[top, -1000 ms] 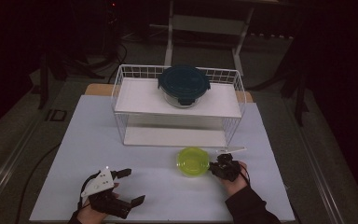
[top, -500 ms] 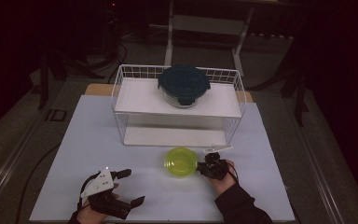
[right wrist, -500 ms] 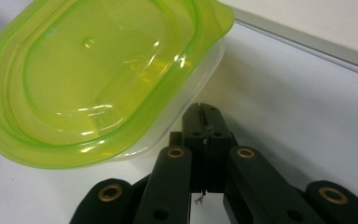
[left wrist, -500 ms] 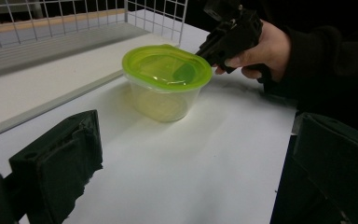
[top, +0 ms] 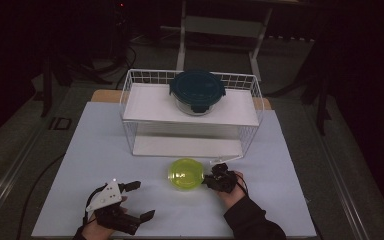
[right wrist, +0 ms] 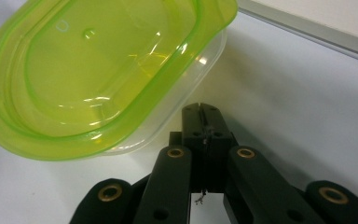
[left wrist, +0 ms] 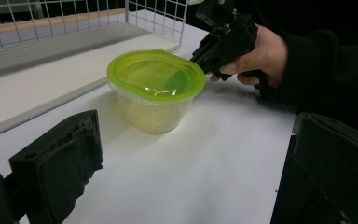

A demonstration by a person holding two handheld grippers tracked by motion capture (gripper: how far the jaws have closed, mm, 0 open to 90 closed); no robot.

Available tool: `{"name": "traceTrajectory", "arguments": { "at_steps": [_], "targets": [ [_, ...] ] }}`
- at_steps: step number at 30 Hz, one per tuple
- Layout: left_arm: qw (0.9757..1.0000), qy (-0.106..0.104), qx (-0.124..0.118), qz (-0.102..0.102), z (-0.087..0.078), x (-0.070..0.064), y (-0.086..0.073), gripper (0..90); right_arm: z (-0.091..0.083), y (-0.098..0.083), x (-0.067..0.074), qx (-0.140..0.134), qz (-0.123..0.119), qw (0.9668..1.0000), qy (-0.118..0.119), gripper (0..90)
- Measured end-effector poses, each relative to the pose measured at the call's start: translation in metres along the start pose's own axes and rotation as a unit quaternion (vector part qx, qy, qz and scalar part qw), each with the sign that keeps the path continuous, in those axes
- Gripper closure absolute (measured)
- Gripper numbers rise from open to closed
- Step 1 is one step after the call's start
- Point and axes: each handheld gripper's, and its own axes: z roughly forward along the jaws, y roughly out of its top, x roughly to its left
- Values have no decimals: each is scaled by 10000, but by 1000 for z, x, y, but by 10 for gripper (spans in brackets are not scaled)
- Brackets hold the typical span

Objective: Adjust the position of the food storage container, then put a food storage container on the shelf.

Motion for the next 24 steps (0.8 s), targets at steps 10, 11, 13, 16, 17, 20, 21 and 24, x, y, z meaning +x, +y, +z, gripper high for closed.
{"name": "traceTrajectory", "arguments": {
  "at_steps": [10, 11, 13, 16, 17, 20, 21, 24],
  "targets": [
    [10000, 14, -70, -11, -1, 0, 2, 5, -13, -3, -6, -57, 26, 9999, -109, 846],
    [10000, 55, -83, -2, -1, 0, 3, 5, -20, -5, -8, -144, 91, 9998, -137, 810],
    [9999, 88, -94, 6, -2, 0, 4, 5, -26, -6, -9, -192, 111, 9996, -148, 781],
    [9999, 123, -102, -15, -2, 1, 5, 5, -40, -7, -4, -290, -48, 9993, -210, 725],
    [9998, 137, -145, -47, -3, 1, 7, 5, -44, -7, -2, -322, -81, 9992, -223, 710],
    [9997, 136, -212, -80, -4, 1, 11, 5, -51, -8, 1, -382, -109, 9990, -207, 683],
    [9996, 142, -212, -81, -4, 1, 13, 5, -58, -8, 4, -439, -116, 9988, -170, 664],
    [9996, 147, -239, -102, -7, 2, 19, 5, -69, -9, 7, -542, -93, 9984, -135, 633]
  ]
}}
